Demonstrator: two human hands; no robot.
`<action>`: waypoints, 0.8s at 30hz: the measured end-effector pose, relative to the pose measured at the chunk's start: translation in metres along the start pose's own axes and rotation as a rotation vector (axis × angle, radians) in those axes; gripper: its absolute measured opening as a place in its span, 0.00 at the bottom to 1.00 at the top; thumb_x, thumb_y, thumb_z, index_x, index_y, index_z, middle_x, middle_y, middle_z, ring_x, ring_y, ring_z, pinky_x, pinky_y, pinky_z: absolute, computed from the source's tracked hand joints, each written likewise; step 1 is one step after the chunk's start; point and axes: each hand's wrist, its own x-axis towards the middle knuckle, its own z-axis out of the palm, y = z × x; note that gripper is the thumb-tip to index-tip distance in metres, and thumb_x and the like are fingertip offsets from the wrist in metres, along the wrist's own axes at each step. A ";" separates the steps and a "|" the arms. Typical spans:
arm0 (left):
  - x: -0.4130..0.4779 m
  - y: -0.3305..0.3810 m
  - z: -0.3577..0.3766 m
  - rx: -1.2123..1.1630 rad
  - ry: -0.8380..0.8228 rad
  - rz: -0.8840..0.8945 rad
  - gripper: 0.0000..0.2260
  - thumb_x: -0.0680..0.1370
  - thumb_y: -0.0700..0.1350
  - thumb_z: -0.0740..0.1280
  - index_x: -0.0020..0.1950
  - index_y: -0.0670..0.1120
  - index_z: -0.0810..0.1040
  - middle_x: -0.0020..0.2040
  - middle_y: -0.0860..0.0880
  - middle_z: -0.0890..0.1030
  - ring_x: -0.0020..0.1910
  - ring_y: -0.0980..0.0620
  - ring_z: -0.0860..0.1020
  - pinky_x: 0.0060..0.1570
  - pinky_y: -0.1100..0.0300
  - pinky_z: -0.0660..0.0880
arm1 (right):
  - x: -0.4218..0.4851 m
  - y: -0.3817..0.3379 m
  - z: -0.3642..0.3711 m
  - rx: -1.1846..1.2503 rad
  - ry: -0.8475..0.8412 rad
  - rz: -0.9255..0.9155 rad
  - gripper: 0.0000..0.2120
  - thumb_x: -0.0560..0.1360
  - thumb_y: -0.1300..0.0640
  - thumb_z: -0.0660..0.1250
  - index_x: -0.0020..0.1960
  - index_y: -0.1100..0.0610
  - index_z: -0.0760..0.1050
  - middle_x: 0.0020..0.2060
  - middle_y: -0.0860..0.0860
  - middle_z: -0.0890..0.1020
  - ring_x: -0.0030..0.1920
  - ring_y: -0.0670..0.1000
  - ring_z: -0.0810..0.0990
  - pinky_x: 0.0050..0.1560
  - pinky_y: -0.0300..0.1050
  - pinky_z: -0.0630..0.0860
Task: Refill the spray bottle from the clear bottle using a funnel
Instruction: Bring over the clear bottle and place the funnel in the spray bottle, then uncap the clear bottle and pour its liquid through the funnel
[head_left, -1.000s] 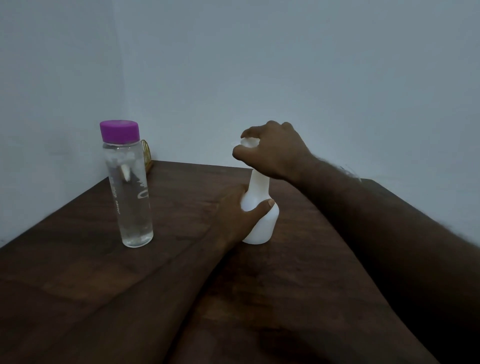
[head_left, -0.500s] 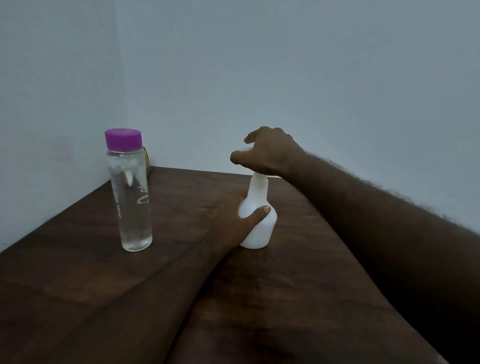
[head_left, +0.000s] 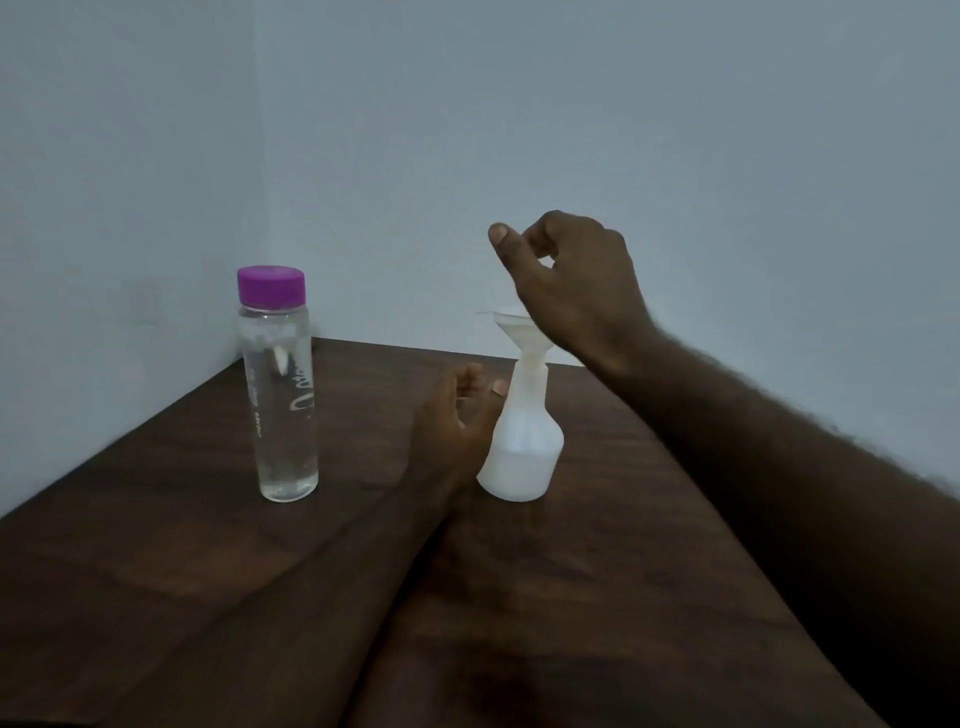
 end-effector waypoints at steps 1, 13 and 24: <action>-0.003 0.004 -0.005 -0.009 0.072 0.073 0.20 0.73 0.62 0.62 0.56 0.50 0.75 0.49 0.54 0.80 0.48 0.59 0.79 0.49 0.64 0.77 | -0.005 -0.008 0.003 0.041 0.041 -0.040 0.21 0.79 0.40 0.60 0.49 0.56 0.81 0.46 0.46 0.84 0.49 0.45 0.80 0.51 0.43 0.75; 0.000 0.034 -0.142 0.199 0.637 0.563 0.06 0.78 0.44 0.63 0.46 0.42 0.73 0.43 0.47 0.74 0.41 0.47 0.74 0.39 0.56 0.71 | -0.051 -0.091 0.072 0.480 -0.202 -0.017 0.10 0.79 0.60 0.62 0.57 0.59 0.79 0.49 0.50 0.83 0.49 0.47 0.80 0.52 0.40 0.77; 0.003 0.019 -0.162 0.090 0.147 -0.112 0.30 0.72 0.47 0.74 0.70 0.41 0.66 0.58 0.49 0.76 0.57 0.48 0.78 0.56 0.55 0.73 | -0.023 -0.116 0.129 0.489 -0.302 0.112 0.24 0.72 0.40 0.71 0.57 0.57 0.74 0.48 0.49 0.79 0.50 0.50 0.79 0.48 0.43 0.77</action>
